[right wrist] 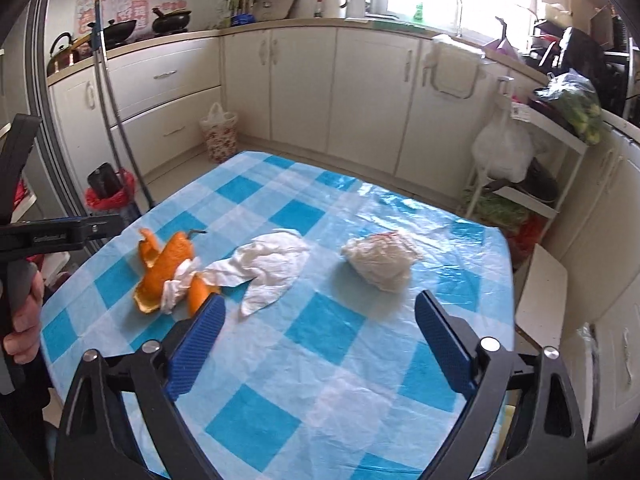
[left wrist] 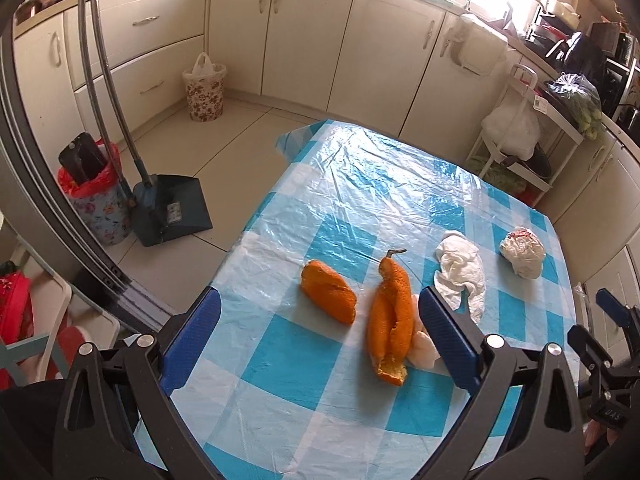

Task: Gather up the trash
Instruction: 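Grasp an orange peel with the right tool while the left tool grasps another peel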

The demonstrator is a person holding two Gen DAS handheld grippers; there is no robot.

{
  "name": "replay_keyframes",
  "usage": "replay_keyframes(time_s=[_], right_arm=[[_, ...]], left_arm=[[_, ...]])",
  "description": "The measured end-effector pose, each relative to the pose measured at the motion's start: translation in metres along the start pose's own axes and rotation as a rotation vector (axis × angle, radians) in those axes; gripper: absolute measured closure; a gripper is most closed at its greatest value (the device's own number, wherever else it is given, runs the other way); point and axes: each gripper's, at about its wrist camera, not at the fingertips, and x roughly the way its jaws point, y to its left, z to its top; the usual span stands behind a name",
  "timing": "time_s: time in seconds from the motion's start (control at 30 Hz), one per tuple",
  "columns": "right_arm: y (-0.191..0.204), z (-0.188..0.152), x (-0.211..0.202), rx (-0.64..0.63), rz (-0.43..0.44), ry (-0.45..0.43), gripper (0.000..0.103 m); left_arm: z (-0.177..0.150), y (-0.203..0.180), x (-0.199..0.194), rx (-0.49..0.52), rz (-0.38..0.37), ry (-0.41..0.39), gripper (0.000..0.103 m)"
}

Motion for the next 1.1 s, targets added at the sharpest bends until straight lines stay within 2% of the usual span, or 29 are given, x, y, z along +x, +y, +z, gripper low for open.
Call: replay_keyframes(time_s=[0.03, 0.17, 0.23, 0.4, 0.43, 0.47, 0.57, 0.73, 0.8, 0.87, 0.93, 1.0, 1.07, 1.1], right_arm=[[0.005, 0.001, 0.006, -0.003, 0.037, 0.019, 0.028], [0.029, -0.002, 0.033, -0.039, 0.126, 0.096, 0.047], [0.043, -0.006, 0.046, -0.076, 0.147, 0.136, 0.051], [0.064, -0.013, 0.063, -0.126, 0.164, 0.169, 0.058], [0.065, -0.014, 0.064, -0.119, 0.174, 0.169, 0.062], [0.064, -0.014, 0.065, -0.111, 0.182, 0.171, 0.071], [0.06, -0.014, 0.063, -0.083, 0.206, 0.186, 0.083], [0.047, -0.017, 0.056, -0.049, 0.223, 0.204, 0.088], [0.042, -0.019, 0.05, -0.044, 0.231, 0.208, 0.088], [0.034, -0.024, 0.041, -0.033, 0.239, 0.213, 0.088], [0.026, -0.029, 0.034, -0.022, 0.244, 0.222, 0.088], [0.02, -0.033, 0.029, -0.015, 0.239, 0.229, 0.088], [0.014, -0.036, 0.027, -0.008, 0.23, 0.238, 0.088], [0.012, -0.037, 0.028, -0.003, 0.226, 0.242, 0.088]], left_arm=[[0.0, 0.004, 0.001, -0.011, 0.002, 0.005, 0.008], [0.002, 0.021, 0.005, -0.049, 0.002, 0.024, 0.008], [0.001, 0.025, 0.009, -0.051, -0.008, 0.042, 0.008], [0.001, 0.027, 0.015, -0.028, 0.002, 0.058, 0.008], [0.003, 0.03, 0.018, -0.043, 0.004, 0.062, 0.008], [0.004, 0.033, 0.021, -0.058, 0.004, 0.067, 0.008], [0.007, 0.037, 0.033, -0.087, -0.003, 0.094, 0.008], [0.007, 0.023, 0.052, -0.049, 0.019, 0.106, 0.008], [0.008, 0.018, 0.058, -0.034, 0.036, 0.1, 0.015], [0.009, 0.015, 0.065, -0.018, 0.039, 0.103, 0.031], [0.007, 0.011, 0.071, -0.011, 0.026, 0.109, 0.037], [0.005, 0.005, 0.071, 0.018, 0.018, 0.096, 0.051], [0.004, 0.0, 0.071, 0.026, -0.015, 0.095, 0.072], [0.004, -0.001, 0.07, 0.026, -0.029, 0.096, 0.075]])
